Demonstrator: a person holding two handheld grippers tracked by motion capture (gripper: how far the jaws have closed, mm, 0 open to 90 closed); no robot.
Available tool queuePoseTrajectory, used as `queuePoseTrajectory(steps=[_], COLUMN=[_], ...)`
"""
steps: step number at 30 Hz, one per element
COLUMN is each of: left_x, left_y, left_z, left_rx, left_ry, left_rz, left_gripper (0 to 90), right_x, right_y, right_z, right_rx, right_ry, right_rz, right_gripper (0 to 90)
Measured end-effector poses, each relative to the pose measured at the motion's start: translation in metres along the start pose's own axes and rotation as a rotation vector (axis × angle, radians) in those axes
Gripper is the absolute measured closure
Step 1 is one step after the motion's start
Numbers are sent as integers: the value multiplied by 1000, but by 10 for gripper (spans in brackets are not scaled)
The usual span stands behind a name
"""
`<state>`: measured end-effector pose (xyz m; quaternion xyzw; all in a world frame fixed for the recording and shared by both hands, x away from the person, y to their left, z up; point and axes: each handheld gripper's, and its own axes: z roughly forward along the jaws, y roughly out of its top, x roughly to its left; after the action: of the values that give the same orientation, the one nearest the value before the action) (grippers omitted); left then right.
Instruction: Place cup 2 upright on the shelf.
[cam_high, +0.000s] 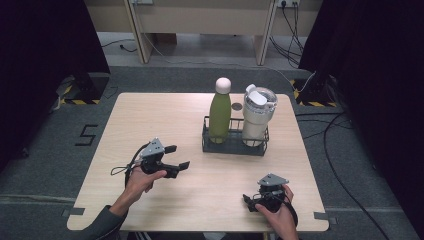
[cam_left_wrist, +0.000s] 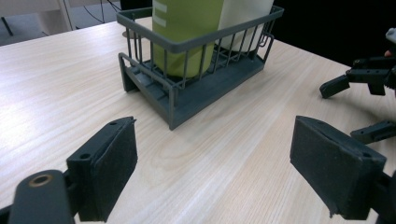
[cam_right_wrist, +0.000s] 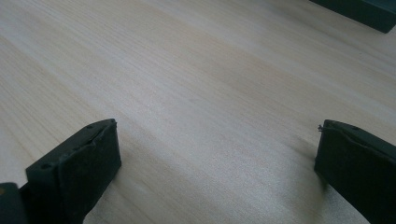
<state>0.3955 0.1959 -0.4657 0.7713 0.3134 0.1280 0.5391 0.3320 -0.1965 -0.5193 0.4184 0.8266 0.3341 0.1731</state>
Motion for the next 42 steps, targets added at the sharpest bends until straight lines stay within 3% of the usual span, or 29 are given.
queuePoseTrajectory(steps=[9,30,42], left_x=[-3,-6,-10], left_y=[-11,-45,-56], left_z=[-5,-13,-15], left_rx=[23,114,156], left_ry=[12,16,19], left_rz=[22,23,40], left_gripper=[147,147,147], right_x=[0,0,0], right_y=[0,0,0], right_z=[0,0,0], right_rx=[0,0,0], right_ry=[0,0,0], right_rz=[0,0,0], right_gripper=[5,5,5])
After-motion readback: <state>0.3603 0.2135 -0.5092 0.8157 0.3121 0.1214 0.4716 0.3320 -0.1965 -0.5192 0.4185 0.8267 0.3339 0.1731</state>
